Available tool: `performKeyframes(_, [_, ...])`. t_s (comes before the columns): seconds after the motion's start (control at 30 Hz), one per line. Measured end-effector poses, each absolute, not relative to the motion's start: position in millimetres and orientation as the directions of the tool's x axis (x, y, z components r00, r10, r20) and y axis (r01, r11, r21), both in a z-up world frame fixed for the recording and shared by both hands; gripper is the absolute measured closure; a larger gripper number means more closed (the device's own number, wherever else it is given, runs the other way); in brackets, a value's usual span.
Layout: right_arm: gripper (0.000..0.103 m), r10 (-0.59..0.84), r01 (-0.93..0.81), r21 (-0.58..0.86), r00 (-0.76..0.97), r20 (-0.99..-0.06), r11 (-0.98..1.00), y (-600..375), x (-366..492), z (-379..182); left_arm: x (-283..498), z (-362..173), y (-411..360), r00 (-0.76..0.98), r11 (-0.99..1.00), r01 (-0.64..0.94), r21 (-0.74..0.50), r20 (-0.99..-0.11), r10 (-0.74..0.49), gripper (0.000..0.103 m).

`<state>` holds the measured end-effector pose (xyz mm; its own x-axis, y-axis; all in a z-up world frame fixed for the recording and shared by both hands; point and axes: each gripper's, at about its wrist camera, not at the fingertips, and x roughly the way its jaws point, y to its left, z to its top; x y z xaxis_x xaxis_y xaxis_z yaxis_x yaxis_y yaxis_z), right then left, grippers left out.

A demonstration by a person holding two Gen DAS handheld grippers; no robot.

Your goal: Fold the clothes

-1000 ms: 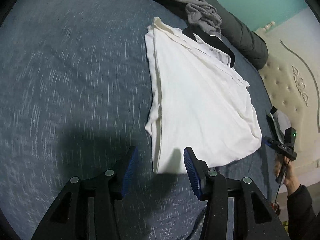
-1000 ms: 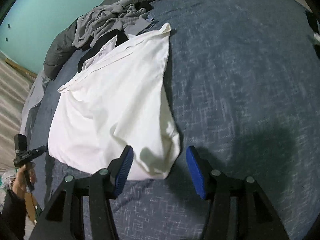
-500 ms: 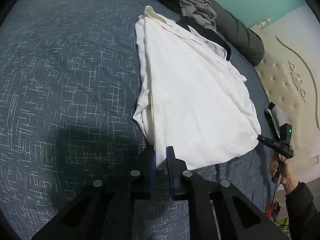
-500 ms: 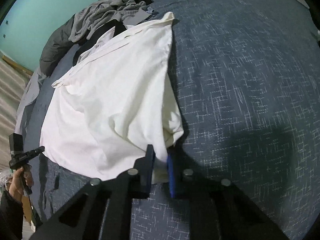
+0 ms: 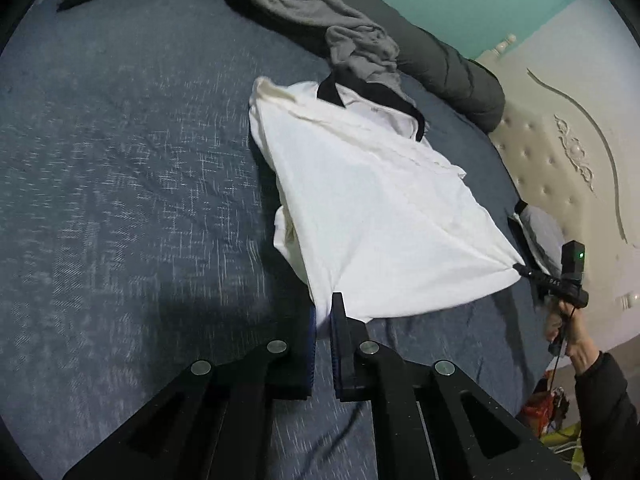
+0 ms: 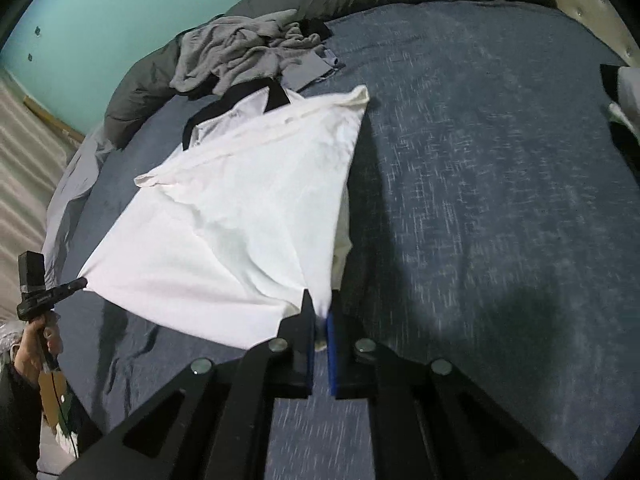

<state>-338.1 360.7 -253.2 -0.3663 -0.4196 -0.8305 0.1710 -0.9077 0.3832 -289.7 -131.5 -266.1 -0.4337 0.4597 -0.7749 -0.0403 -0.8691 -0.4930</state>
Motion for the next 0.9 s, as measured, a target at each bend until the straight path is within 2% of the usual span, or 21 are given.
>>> performKeyframes(0.17, [0.099,-0.424,0.188,0.382,-0.313,-0.85,-0.905,362.8,-295.5,-254.3,-250.1,-258.1,-126.1,-0.397,-0.872,-0.056,-0.486,-0.791,0.466,0.097])
performKeyframes(0.43, [0.099,-0.431,0.212,0.387,-0.234,-0.872,-0.897,365.0,-233.0,-260.3,-182.4,-274.4,-110.8,-0.323,-0.879,-0.072,-0.471,-0.823,0.467,0.097])
performKeyframes(0.73, [0.095,-0.452,0.198,0.417,-0.19,-0.872,-0.887,367.9,-222.4,-293.6,-172.8,-307.4,-101.1,-0.293,-0.891,-0.036,-0.452,-0.848,0.442,0.096])
performKeyframes(0.83, [0.091,-0.441,0.163,0.416,-0.185,-0.878,-0.895,378.1,-227.2,-299.8,-173.9,-314.8,-102.6,-0.287,-0.888,-0.022,-0.459,-0.848,0.445,0.096])
performKeyframes(0.9, [0.079,-0.435,0.14,0.414,-0.193,-0.879,-0.899,387.0,-227.0,-300.7,-173.0,-317.9,-104.3,-0.285,-0.886,-0.017,-0.463,-0.847,0.448,0.095])
